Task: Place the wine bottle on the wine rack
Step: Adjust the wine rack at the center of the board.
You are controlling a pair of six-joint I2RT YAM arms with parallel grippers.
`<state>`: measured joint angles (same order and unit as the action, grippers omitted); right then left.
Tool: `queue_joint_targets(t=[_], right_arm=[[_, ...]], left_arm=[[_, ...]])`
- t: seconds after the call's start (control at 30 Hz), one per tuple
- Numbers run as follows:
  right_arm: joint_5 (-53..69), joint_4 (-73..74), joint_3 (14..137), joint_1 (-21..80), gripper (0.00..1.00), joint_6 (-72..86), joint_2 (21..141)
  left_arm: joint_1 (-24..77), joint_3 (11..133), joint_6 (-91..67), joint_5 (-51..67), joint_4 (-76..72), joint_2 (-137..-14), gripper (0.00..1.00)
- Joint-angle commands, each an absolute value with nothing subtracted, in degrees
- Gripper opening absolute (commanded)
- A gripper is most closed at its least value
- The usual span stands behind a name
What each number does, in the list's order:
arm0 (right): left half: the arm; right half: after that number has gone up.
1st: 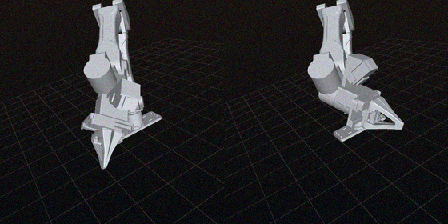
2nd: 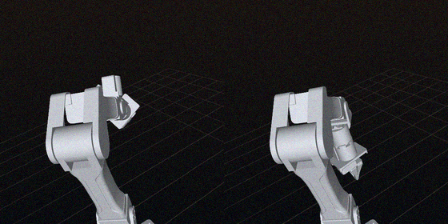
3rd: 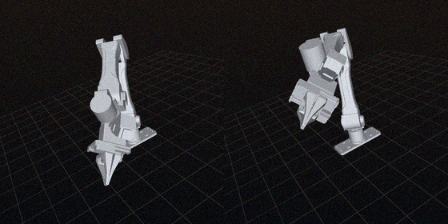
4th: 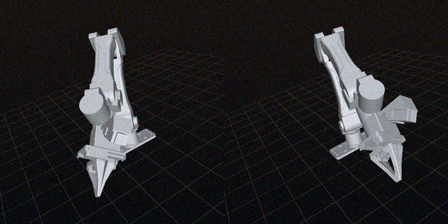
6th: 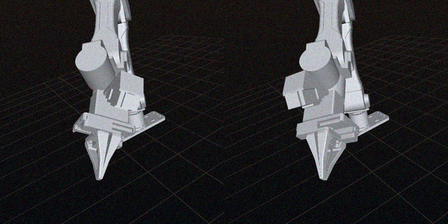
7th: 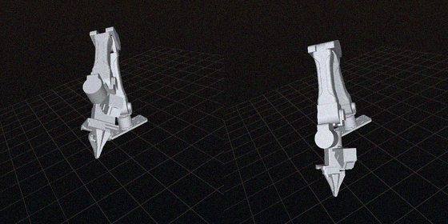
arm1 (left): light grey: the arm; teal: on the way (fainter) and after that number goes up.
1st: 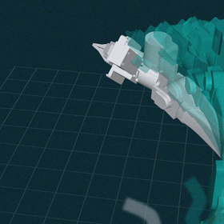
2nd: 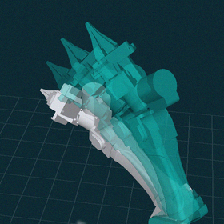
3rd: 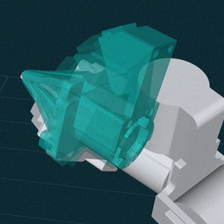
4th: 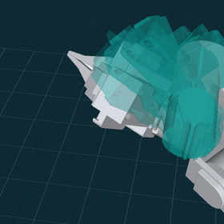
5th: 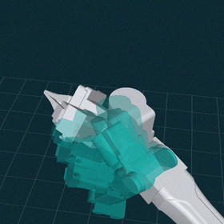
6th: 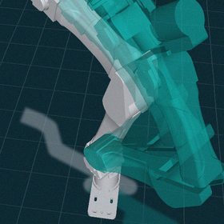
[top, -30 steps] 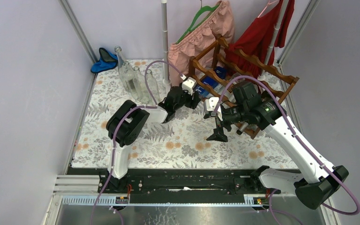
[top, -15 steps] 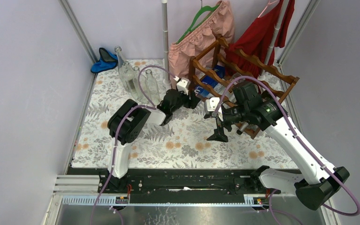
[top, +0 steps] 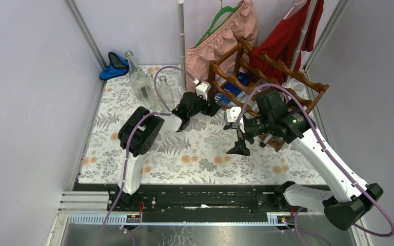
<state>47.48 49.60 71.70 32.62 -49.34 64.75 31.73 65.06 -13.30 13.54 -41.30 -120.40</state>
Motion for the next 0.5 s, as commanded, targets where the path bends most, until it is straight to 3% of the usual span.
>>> queue_joint_targets(t=[0.0, 0.1, 0.27, 0.47], right_arm=[[47.92, 50.13, 71.82, 32.38, 1.00, -50.54, 63.63], [48.00, 50.10, 71.89, 32.43, 1.00, -50.54, 63.64], [47.94, 50.27, 72.00, 32.36, 1.00, -50.62, 63.76], [48.30, 50.08, 71.80, 32.40, 1.00, -50.65, 63.81]], left_arm=[[32.26, 64.38, -16.13, 23.52, -36.17, -125.02, 0.00], [31.74, 64.08, -21.11, 24.47, -39.14, -125.74, 0.04], [31.77, 62.75, -24.94, 22.97, -40.85, -125.48, 0.37], [31.81, 60.37, -26.45, 21.73, -39.95, -122.68, 0.53]])
